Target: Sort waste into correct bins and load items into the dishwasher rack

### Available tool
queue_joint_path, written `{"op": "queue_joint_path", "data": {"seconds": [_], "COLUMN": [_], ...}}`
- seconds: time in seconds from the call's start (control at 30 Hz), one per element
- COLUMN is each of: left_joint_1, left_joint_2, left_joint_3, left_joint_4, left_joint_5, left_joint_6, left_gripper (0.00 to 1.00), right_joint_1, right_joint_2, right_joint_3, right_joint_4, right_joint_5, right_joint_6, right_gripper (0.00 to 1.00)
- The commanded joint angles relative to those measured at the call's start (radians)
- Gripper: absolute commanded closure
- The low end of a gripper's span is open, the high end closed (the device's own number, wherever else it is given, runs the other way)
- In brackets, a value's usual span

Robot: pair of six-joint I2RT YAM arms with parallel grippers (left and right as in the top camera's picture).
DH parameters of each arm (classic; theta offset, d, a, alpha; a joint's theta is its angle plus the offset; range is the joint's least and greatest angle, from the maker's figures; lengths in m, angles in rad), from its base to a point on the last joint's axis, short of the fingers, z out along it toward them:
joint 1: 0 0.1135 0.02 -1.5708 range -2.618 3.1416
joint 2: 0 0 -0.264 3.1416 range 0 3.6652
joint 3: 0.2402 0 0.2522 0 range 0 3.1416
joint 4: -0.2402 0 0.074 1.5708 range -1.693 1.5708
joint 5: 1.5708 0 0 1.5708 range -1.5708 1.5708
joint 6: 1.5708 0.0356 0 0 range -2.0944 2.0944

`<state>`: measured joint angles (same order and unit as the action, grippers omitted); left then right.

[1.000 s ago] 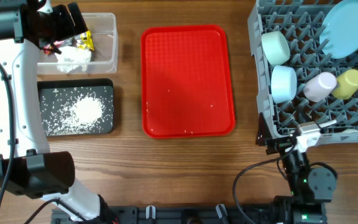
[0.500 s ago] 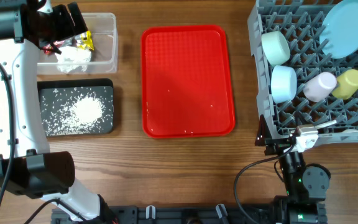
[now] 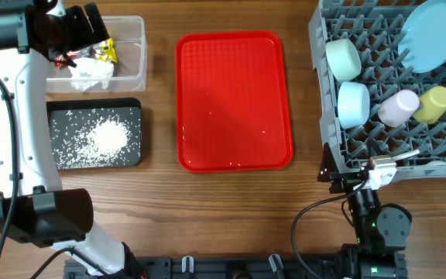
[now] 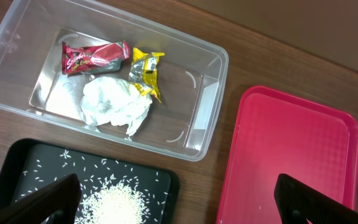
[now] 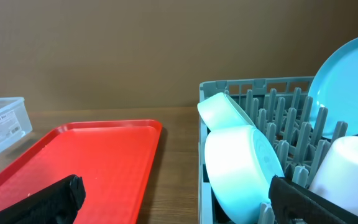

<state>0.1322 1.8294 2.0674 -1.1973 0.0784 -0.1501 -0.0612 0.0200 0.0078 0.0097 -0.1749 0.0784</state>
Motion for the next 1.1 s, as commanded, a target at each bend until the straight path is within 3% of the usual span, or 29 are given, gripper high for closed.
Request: {"op": "queue_joint_path", "data": {"seconds": [0.0,0.23,0.27,0.4,0.5,0.73,0.87,1.07], "left_joint_1": [0.006,-0.002,-0.004,-0.027,-0.035,-0.035,-0.034,-0.034], "left_joint_2": [0.005,-0.129,-0.177,-0.380,-0.571,-1.040,-1.297,-1.608], "left_joint_3": [-0.006,-0.031,-0.074,-0.352,-0.675,-1.378,-1.617,-1.804], "left_joint_4": [0.003,0.005,0.060,0.403,0.669,1.086,1.151,1.151], "left_joint_5": [-0.002,-0.002,-0.002,0.018,0.018,0.018,0.024,0.021], "left_joint_6": [0.016,-0.024,-0.039,-0.040,-0.040,-0.040,-0.040,-0.040], "left_gripper": [0.00,0.00,0.00,0.00,0.00,0.00,0.00,0.00], "right_joint_1": [0.006,0.006,0.006,0.006,0.006,0.006,0.006,0.006], "right_joint_2": [-0.015,-0.015,-0.015,-0.015,-0.015,-0.015,-0.015,-0.015], "right_joint_3": [-0.003,-0.003,-0.003,-0.003,-0.003,-0.003,-0.003,-0.003], "right_joint_4": [0.004,0.004,0.004,0.004,0.004,0.004,0.004,0.004], "right_joint_5": [0.018,0.018,0.018,0.018,0.018,0.018,0.018,0.018], "right_joint_6": [0.010,0.010,0.010,0.010,0.010,0.010,0.010,0.010], "right_gripper": [0.00,0.00,0.00,0.00,0.00,0.00,0.00,0.00]}}
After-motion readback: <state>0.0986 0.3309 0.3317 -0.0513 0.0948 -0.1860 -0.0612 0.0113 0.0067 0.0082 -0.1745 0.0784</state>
